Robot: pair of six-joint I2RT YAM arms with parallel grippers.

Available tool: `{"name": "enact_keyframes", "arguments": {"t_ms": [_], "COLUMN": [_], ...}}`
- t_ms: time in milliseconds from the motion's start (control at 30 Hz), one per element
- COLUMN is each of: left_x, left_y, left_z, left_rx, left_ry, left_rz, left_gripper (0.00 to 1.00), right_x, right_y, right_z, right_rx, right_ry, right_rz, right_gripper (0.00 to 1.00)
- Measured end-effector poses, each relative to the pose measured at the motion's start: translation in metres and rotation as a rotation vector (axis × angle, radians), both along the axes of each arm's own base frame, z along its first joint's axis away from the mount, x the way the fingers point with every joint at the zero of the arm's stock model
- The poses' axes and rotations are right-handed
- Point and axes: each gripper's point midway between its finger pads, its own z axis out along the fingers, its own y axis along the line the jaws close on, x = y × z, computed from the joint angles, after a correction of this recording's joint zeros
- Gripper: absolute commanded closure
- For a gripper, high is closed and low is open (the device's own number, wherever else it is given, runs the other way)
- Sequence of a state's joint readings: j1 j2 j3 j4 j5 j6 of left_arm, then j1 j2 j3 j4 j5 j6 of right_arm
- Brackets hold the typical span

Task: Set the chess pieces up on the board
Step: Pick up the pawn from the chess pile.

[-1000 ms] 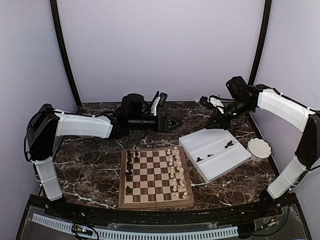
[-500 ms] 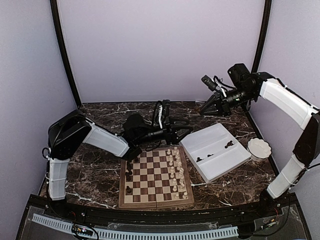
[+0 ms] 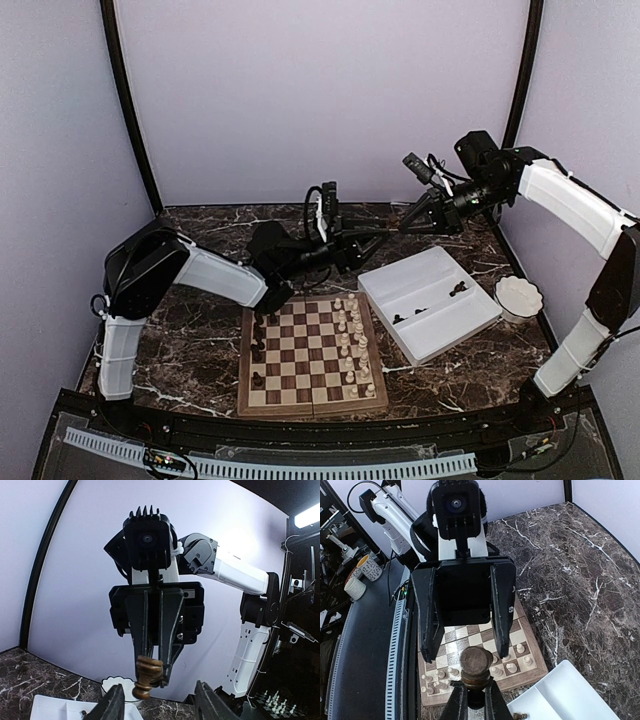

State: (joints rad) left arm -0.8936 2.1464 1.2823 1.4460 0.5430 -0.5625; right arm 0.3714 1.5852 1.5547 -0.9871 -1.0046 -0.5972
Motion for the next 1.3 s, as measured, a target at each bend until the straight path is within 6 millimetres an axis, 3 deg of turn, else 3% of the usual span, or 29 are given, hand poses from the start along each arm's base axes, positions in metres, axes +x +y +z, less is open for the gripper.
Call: {"name": "enact_keyframes", "arguments": {"t_ms": [200,533,767,933,1300], "left_x": [0.003,0.002,0.002,0.002,0.006], "left_y": [-0.004,-0.006,-0.006,-0.006,-0.01], "left_z": [-0.008,-0.006,-0.007,-0.006,-0.001], "left_rx": [0.009,0.006,0.007,0.005,0.009], "left_ry": [0.023,0.027,0.033,0.042,0.067], "left_rz": [-0.011,-0.025,-0.029,-0.034,-0.04], "left_gripper": [0.56,0.74,0.79,0.76,0.86], "right_x": [-0.001,-0.001,-0.001,-0.001,-0.001], "right_y": [0.0,0.0,0.001,0.0,0.0], "right_z": [-0.001,-0.001,-0.001,-0.004,-0.005], "right_rx": [0.002,0.007,0.008,0.004,0.002], "right_ry": [0.011,0.015,0.013,0.018,0.022], "right_rz": [0.001,0.002,0.002,0.0,-0.003], "right_gripper": [0.95,0.95,0.95,0.94,0.95]}}
